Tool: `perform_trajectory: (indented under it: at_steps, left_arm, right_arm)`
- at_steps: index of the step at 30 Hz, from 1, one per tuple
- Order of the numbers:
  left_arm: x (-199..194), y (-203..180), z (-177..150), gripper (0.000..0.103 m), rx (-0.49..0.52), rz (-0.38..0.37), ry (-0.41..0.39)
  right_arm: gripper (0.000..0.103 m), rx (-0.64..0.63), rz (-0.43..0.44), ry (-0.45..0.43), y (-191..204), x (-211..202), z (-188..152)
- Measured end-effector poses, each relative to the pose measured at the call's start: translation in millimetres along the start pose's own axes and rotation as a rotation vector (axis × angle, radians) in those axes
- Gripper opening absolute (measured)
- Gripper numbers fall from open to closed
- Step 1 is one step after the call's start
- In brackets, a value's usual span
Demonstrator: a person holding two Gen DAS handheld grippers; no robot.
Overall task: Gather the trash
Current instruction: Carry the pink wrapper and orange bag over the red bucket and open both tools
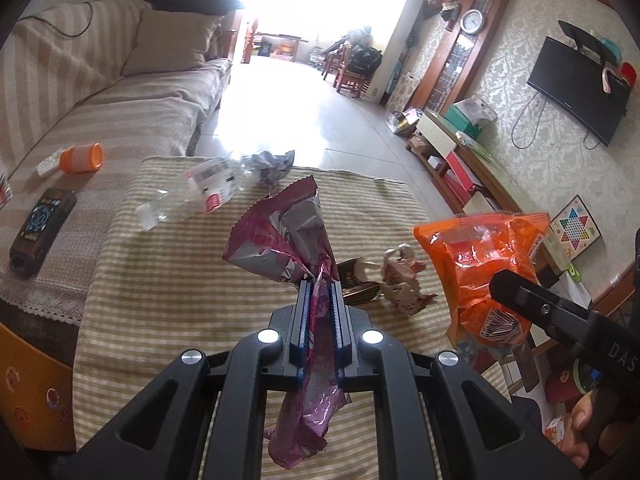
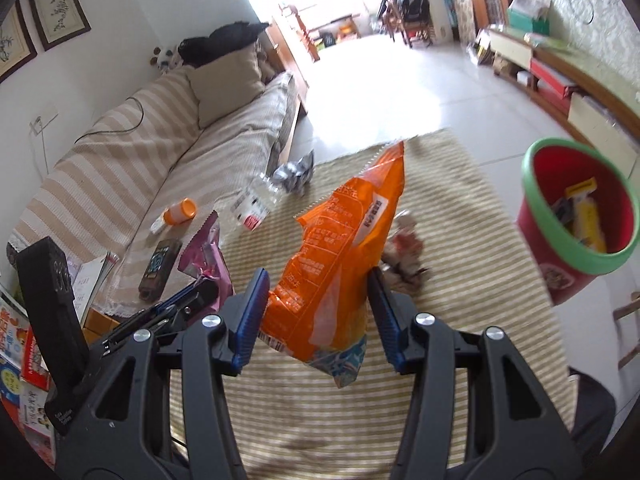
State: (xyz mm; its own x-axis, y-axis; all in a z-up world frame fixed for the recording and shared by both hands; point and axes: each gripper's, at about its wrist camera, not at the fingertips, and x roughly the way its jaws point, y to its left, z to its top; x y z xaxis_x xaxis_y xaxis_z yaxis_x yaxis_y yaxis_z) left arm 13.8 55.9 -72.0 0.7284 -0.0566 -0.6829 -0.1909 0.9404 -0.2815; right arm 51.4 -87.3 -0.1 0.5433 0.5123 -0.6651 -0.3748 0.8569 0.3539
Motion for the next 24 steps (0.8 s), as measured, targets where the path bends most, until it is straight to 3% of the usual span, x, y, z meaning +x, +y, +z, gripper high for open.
perform_trajectory:
  at_steps: [24]
  left_arm:
    - [20.3,-114.6,30.6,0.007,0.172,-0.140,-0.017]
  right_arm:
    - [0.049,0.100,-0.136,-0.158,-88.6,-57.6,16.8]
